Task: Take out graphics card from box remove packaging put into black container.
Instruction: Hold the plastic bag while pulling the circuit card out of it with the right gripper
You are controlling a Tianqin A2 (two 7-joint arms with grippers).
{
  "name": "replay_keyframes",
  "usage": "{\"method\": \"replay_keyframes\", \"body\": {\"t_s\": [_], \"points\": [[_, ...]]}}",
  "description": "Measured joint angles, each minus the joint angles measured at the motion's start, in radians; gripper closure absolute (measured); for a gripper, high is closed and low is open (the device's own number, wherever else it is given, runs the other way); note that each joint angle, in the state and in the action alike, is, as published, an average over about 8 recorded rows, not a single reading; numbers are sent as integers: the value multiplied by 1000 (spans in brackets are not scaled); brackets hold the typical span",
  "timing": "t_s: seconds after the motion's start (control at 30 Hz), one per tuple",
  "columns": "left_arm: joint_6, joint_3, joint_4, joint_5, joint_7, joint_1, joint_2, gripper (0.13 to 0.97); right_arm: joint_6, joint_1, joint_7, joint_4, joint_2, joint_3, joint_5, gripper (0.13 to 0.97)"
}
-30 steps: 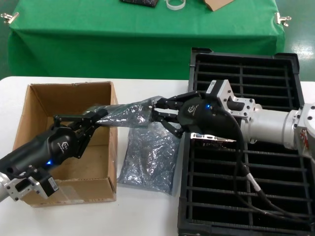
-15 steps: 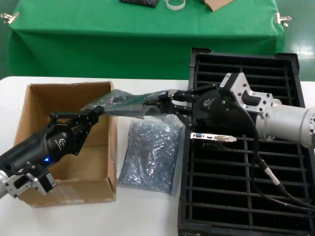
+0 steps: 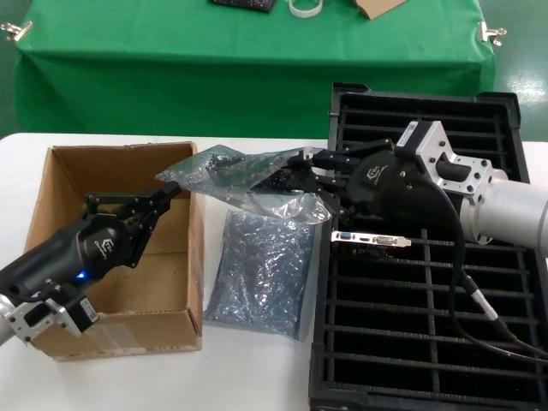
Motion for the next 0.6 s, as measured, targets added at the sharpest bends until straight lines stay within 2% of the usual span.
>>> {"method": "replay_keyframes", "body": {"t_s": [0.4, 0.6], "points": [[15, -3, -64, -6, -6, 10, -35, 945, -18, 21, -39, -45, -14, -3, 32, 891], [13, -1, -71, 1, -9, 8, -38, 921, -27, 38, -63, -79, -28, -8, 45, 891]]}}
